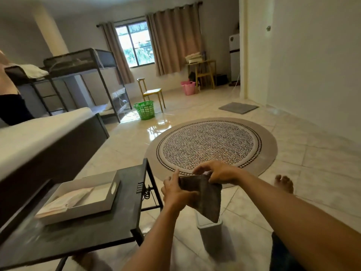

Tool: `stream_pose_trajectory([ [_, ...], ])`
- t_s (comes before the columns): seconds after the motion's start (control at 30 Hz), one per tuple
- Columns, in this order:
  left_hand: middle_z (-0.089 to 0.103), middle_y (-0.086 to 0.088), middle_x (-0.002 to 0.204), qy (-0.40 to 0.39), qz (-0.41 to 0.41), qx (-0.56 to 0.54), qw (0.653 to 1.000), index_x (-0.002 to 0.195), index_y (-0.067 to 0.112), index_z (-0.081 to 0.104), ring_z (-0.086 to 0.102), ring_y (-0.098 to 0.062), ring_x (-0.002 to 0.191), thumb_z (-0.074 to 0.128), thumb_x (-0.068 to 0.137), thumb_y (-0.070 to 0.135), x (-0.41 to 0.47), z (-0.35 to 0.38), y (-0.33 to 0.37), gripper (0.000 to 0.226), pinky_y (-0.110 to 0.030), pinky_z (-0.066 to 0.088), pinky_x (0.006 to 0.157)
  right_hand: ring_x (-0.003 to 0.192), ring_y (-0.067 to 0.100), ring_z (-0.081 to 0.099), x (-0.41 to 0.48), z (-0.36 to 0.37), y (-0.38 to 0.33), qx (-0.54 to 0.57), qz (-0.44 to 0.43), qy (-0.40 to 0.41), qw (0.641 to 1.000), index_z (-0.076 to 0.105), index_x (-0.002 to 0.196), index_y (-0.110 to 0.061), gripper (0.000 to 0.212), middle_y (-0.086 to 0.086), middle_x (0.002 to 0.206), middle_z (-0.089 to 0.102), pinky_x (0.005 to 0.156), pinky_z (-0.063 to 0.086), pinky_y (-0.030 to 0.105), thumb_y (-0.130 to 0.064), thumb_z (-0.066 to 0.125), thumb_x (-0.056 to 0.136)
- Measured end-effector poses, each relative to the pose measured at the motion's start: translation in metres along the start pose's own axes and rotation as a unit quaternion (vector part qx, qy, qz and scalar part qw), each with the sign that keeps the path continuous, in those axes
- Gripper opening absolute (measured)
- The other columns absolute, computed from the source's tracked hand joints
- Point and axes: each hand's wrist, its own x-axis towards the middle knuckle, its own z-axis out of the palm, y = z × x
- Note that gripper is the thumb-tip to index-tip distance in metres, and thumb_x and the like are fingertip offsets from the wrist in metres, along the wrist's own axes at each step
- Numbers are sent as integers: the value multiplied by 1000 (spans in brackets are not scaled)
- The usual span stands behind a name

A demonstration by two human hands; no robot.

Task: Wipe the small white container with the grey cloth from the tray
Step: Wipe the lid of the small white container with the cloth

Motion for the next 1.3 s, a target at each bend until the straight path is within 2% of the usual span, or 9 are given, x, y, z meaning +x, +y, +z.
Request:
stream_pose_trajectory([
  [0.2,70,-12,98,-132,-22,-145,980,98,10,64,69,-22,92,75,83,9,56,34,-56,19,-30,56,79,112,21,60,70,19,76,47,57,-48,996,63,128,-18,56,0,121,63,87,58,33,13,57,81],
  [0.3,68,-8,100,-122,-30,-163,979,95,14,61,67,-21,94,71,89,16,79,55,-85,13,-33,58,80,106,19,61,104,32,123,89,98,37,991,60,131,-18,43,4,121,66,81,53,21,-3,61,91],
  [0.4,66,-7,105,-150,-38,-188,970,94,17,60,65,-22,99,69,91,16,102,71,-106,10,-32,59,80,106,20,59,126,48,173,78,188,130,970,54,138,-21,46,11,134,59,88,51,32,-7,56,94],
  [0.5,65,-8,108,-174,-66,-209,960,94,18,61,65,-21,99,69,91,13,119,82,-124,10,-26,57,73,128,31,52,135,70,214,65,263,53,961,39,149,-24,61,13,143,51,98,48,40,-5,57,95],
  [0.6,64,-11,107,-198,-88,-241,946,91,18,62,64,-24,96,71,89,14,133,85,-136,10,-28,55,73,120,44,56,144,87,234,90,285,16,954,34,151,-31,68,12,113,58,93,54,54,-1,54,93],
  [0.87,66,-12,99,-297,-90,-383,870,108,7,57,66,-26,89,71,87,9,143,68,-144,25,-35,58,76,98,32,64,163,106,230,92,222,-8,971,42,146,-30,68,20,112,59,75,63,42,-3,66,89],
  [0.97,65,-14,97,-279,-121,-385,872,107,6,58,65,-26,88,72,88,7,142,64,-153,24,-35,57,75,95,28,67,156,115,223,109,213,-23,971,45,144,-31,67,22,112,60,71,64,37,-2,67,88],
  [1.13,65,-10,104,-138,-169,-202,955,101,13,60,64,-22,93,73,88,12,138,74,-176,18,-33,58,75,81,20,64,147,131,215,150,209,-15,966,43,147,-25,70,13,98,57,65,62,32,4,64,88],
  [1.3,45,-7,136,-24,-172,-27,984,131,28,39,49,-22,117,78,83,28,132,88,-196,62,-39,51,91,80,20,66,145,137,212,163,203,-8,966,42,148,-23,71,11,93,57,67,64,38,6,65,87],
])
